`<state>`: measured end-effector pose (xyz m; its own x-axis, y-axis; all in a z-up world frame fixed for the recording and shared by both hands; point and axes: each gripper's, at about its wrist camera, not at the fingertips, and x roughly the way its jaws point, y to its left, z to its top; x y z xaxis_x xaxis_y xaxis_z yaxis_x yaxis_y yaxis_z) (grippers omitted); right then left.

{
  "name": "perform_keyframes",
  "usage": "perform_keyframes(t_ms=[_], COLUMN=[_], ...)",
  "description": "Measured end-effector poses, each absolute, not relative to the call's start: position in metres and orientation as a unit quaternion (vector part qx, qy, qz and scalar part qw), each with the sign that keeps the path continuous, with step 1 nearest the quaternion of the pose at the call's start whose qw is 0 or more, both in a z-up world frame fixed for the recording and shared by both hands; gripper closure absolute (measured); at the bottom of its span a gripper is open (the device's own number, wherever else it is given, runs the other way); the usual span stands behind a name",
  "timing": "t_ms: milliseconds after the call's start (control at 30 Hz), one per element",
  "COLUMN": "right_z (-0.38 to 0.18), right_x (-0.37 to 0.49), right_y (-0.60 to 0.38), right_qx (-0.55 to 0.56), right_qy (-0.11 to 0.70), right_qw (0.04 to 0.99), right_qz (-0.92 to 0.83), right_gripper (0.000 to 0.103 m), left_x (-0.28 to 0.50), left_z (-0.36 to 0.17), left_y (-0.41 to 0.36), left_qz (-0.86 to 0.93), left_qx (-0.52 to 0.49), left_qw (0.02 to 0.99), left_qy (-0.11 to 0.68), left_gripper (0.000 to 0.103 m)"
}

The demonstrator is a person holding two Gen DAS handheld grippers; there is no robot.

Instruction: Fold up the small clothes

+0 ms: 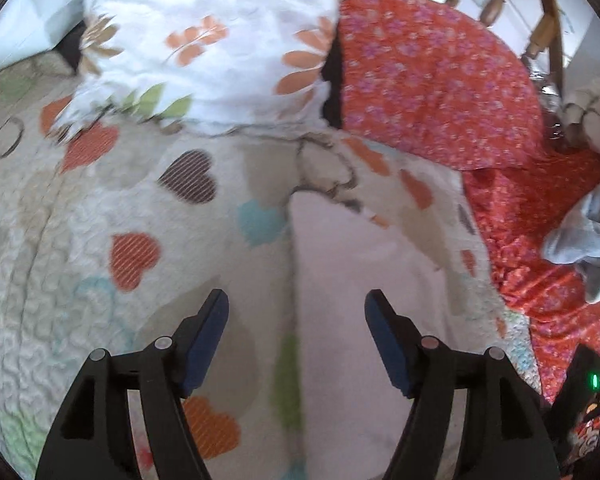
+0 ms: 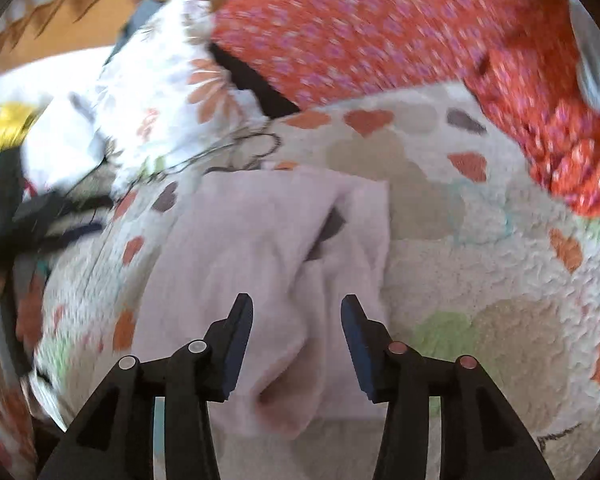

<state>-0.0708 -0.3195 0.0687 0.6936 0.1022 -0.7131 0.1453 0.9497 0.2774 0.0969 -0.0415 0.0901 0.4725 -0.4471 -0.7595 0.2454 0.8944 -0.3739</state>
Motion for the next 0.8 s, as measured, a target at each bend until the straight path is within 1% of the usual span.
perform_keyframes(t_ms=[133,200,233,267,300,333,400,533,633,733,800], right_z=[0.047,0.032,0.024,0.016,0.012,0.011,0.023,0.051,0.059,0.046,0.027], right_x=[-0.028,-0.009,-0.001,0.007,0.011,0.014,0.018,0.021,0.021,0.022,0.027], right_y=[-0.326,-0.324,-0.325,-0.322,-0.32,-0.317,-0.313,-0.308,-0.31,-0.328,-0.339], right_qx=[0.186,0.206,0.217,0.231,0.236,0.234,0.216,0.149,0.099,0.106,0.124], right_qy=[0.416,0.432,0.44,0.452,0.458,0.463,0.463,0.454,0.451,0.463,0.498], right_qw=[0.89,0.878,0.871,0.861,0.857,0.855,0.86,0.878,0.886,0.876,0.855], right_qz=[-0.015,-0.003,0.007,0.021,0.026,0.028,0.02,-0.014,-0.048,-0.082,-0.081], right_gripper=[0.053,0.053,0.056,0.065,0.079,0.08,0.087,0.089,0.089,0.089,0.089], left_x=[0.072,0.061,0.054,0.048,0.04,0.036,0.032,0.032,0.034,0.038,0.039], left_z=[0.081,0.078,0.078,0.077,0.075,0.072,0.067,0.052,0.038,0.024,0.019], left_y=[-0.028,-0.02,-0.016,-0.013,-0.011,-0.012,-0.019,-0.047,-0.068,-0.086,-0.094], left_qz=[-0.182,-0.168,-0.165,-0.163,-0.16,-0.158,-0.149,-0.155,-0.171,-0.185,-0.191], left_qx=[-0.097,-0.108,-0.121,-0.134,-0.147,-0.149,-0.129,-0.073,-0.042,-0.02,-0.012], left_qw=[0.846,0.839,0.837,0.836,0.834,0.834,0.837,0.839,0.833,0.823,0.821], left_qy=[0.492,0.507,0.508,0.507,0.508,0.508,0.511,0.517,0.525,0.536,0.538], left_gripper=[0.033,0.033,0.033,0.031,0.025,0.024,0.024,0.024,0.024,0.024,0.024])
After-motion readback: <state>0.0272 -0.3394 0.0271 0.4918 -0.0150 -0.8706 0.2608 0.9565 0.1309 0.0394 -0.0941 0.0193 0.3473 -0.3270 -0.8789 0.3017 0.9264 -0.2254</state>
